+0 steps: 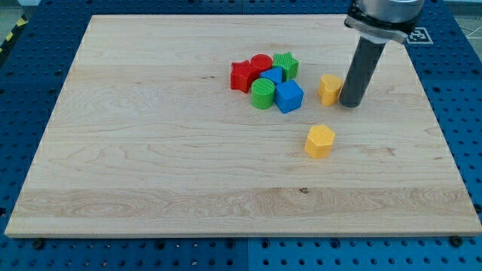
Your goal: Move the yellow heart closer to the green star
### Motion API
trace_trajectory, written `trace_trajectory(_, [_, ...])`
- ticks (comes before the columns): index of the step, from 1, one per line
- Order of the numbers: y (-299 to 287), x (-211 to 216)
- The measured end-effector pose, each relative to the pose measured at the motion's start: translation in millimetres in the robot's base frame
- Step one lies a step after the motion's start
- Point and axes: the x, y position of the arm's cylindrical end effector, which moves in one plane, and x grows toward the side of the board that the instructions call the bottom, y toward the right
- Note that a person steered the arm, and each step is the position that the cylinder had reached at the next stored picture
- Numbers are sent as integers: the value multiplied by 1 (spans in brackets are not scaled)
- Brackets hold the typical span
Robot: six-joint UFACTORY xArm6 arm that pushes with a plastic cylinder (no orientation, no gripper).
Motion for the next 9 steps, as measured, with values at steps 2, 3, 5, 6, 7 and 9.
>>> trace_trajectory(2, [13, -7])
trace_trajectory(3, [7, 19])
trace_trajectory(5, [-16, 20])
trace_trajectory(6, [-16, 10])
trace_trajectory(7, [-23, 6])
trace_trajectory(9, [-50, -1])
